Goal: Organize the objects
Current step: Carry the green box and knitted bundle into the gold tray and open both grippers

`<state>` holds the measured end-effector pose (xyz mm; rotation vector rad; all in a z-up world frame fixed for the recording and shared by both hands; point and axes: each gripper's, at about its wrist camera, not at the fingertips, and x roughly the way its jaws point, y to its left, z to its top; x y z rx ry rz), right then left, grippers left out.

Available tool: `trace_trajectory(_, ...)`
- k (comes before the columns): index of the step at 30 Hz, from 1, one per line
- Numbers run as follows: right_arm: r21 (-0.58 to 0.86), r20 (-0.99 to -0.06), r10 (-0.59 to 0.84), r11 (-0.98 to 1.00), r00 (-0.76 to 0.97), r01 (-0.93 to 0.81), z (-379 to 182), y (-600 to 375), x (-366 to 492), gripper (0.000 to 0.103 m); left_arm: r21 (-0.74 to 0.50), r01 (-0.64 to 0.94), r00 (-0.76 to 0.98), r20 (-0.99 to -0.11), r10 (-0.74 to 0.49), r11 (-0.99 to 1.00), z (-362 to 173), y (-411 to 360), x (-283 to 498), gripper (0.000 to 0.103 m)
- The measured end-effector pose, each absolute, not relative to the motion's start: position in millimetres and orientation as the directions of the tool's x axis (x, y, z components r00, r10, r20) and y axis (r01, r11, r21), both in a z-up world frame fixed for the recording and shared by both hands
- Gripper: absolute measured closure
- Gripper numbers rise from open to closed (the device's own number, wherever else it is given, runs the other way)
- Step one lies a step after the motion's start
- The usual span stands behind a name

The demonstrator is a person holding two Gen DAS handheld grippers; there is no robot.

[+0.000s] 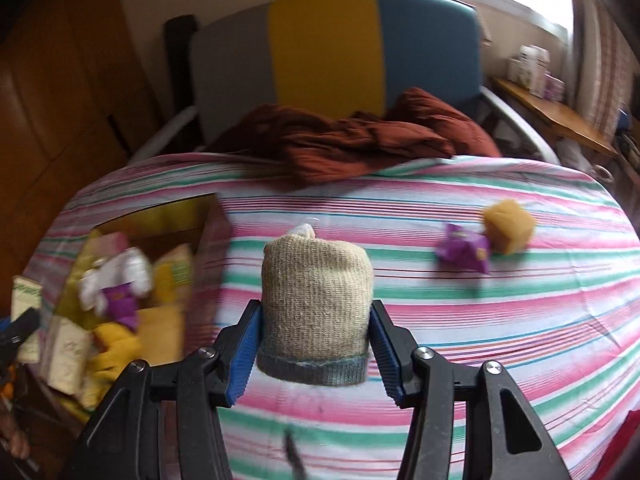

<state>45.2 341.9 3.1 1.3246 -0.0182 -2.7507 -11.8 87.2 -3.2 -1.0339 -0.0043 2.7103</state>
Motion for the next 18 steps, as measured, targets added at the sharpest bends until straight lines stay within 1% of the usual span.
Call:
trace_trajectory(6,0.081,-0.774,-0.184,-0.978,-0.605,0.194,7,289,49,0.050,-0.100,-0.189,-0.719,-0.663,0.207,-0.977,-10,69,-11,0.072)
trace_trajectory(12,0.120,-0.779,-0.262,-0.954,-0.569,0.275,3,247,45,0.050,-0.114,-0.168,-0.712,-0.673,0.201,-0.979,-18,55,-12,0.072)
trace_trajectory(18,0.120,-0.779,-0.292,-0.938,-0.555,0.325,3,217,39,0.050,-0.128,-0.152,-0.704,-0.682,0.198,-0.980,-25,48,-14,0.072)
